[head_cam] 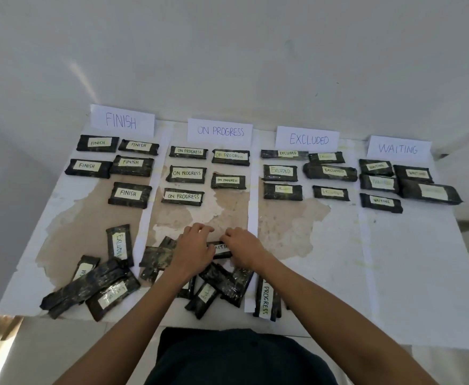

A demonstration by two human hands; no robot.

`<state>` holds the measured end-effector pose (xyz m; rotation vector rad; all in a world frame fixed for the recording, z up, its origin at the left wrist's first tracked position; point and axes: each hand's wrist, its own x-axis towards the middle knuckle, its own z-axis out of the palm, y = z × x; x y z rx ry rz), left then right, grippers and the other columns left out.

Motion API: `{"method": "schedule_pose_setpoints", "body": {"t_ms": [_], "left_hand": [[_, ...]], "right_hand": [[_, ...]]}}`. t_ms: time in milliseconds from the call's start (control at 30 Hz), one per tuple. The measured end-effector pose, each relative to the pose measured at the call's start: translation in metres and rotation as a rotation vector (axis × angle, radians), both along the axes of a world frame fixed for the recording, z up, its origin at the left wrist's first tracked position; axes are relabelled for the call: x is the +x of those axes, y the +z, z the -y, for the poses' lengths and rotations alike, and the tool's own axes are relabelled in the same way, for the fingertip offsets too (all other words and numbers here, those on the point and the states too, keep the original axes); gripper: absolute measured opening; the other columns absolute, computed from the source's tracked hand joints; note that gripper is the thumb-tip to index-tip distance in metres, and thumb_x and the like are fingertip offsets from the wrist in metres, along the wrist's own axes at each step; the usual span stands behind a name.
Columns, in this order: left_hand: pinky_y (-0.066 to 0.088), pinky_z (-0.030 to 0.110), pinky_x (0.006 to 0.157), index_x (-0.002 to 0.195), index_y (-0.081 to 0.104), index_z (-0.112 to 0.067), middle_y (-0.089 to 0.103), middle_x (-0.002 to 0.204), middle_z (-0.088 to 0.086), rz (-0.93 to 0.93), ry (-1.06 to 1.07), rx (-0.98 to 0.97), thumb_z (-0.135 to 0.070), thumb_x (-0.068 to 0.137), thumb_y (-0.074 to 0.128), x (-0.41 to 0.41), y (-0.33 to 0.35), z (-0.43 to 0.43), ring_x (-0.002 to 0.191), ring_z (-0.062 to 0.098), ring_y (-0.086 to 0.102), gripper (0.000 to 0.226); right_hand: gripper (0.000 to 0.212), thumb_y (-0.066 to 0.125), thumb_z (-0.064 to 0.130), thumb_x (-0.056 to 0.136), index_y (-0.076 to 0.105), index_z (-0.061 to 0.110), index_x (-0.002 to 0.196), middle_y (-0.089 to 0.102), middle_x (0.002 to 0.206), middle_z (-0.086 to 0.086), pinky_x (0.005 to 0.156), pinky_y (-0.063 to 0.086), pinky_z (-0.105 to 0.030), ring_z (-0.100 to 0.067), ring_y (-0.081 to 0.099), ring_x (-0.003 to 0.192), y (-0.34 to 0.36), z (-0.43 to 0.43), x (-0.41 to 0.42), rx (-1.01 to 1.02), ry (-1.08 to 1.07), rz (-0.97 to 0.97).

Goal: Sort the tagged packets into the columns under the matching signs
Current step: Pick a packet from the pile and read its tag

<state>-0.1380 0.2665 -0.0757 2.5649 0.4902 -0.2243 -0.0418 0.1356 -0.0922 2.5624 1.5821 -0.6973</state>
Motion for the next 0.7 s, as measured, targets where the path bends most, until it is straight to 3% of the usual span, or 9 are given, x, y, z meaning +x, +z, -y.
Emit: {"method": "schedule_pose_setpoints", "body": {"t_ms": [333, 700], "left_hand": [[0.037, 0.041, 0.103, 0.131, 0.047, -0.014, 0.046, 0.136, 0.009, 0.134, -0.156, -0.019, -0.02, 0.086, 0.055, 0.073, 0.022, 0.085, 0.125, 0.028, 0.04, 0.046], [0.03, 0.038, 0.108, 0.136, 0.041, -0.015, 0.038, 0.143, 0.008, 0.002, -0.317, -0.087, -0.019, 0.087, 0.053, 0.158, 0.016, 0.181, 0.131, 0.026, 0.032, 0.05]], "right_hand": [[0.048, 0.061, 0.006, 0.078, 0.052, 0.012, 0.124, 0.052, 0.118, -0.009, 0.079, 0.049, -0.038, -0.028, 0.052, 0.104, 0.035, 0.135, 0.081, 0.168, -0.361, 0.042], [0.052, 0.06, -0.002, 0.075, 0.053, 0.009, 0.125, 0.052, 0.119, -0.009, 0.078, 0.051, -0.039, -0.029, 0.053, 0.104, 0.028, 0.292, 0.152, 0.137, -0.693, 0.051]]}}
